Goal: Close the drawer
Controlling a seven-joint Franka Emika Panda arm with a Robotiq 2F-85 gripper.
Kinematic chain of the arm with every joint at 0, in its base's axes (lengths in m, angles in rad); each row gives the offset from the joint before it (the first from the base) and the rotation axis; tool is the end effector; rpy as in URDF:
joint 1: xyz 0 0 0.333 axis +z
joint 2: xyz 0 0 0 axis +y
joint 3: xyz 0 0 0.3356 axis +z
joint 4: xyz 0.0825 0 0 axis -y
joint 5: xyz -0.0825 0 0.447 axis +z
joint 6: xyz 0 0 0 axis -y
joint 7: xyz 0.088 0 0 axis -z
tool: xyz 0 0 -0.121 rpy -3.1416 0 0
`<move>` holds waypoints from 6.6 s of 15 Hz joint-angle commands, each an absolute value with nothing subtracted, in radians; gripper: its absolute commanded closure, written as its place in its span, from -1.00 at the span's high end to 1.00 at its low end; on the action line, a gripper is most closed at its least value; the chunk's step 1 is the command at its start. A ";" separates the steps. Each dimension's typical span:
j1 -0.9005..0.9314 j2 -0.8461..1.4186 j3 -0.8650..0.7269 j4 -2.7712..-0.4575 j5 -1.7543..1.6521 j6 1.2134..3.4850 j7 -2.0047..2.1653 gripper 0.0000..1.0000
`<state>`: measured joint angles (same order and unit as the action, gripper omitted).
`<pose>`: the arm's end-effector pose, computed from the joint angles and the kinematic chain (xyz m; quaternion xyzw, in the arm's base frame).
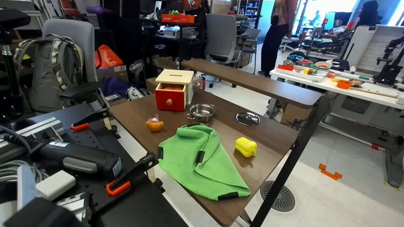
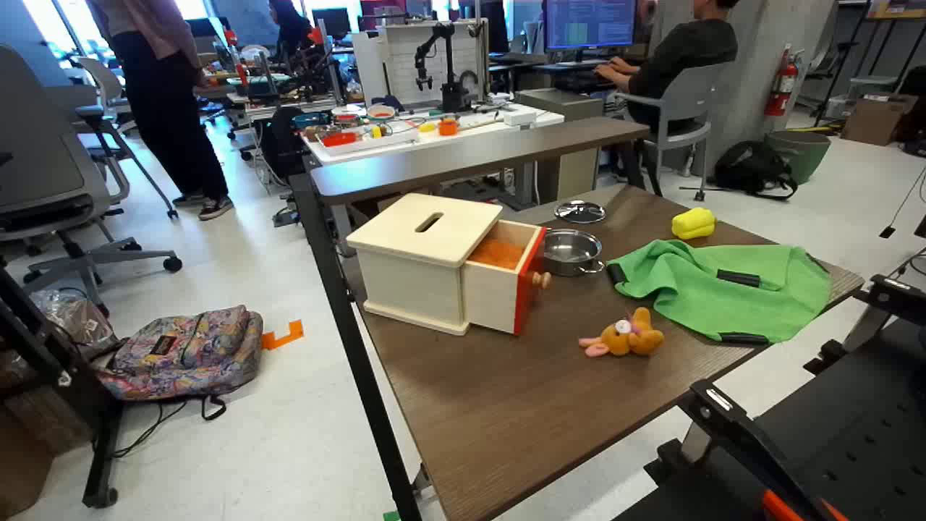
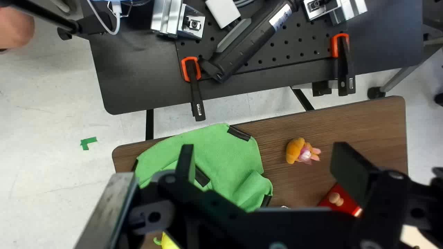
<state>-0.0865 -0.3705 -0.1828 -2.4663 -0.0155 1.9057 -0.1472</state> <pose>0.4315 -0.1184 0.3849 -0.9937 0.0482 0.0904 0.0448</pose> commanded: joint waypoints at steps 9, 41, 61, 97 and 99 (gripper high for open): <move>-0.076 -0.354 -0.133 -2.507 -0.009 1.996 -0.116 1.00; 0.200 0.327 -0.126 -2.518 -0.297 3.148 -0.023 1.00; -0.132 0.619 0.240 -2.258 -0.233 3.091 -0.276 1.00; -0.061 0.671 0.254 -2.115 -0.213 2.929 -0.325 -0.87; -0.056 0.673 0.253 -2.105 -0.209 2.919 -0.323 -0.87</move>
<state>-0.0824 0.6716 0.2518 -2.1427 -0.2390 2.9567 -0.3167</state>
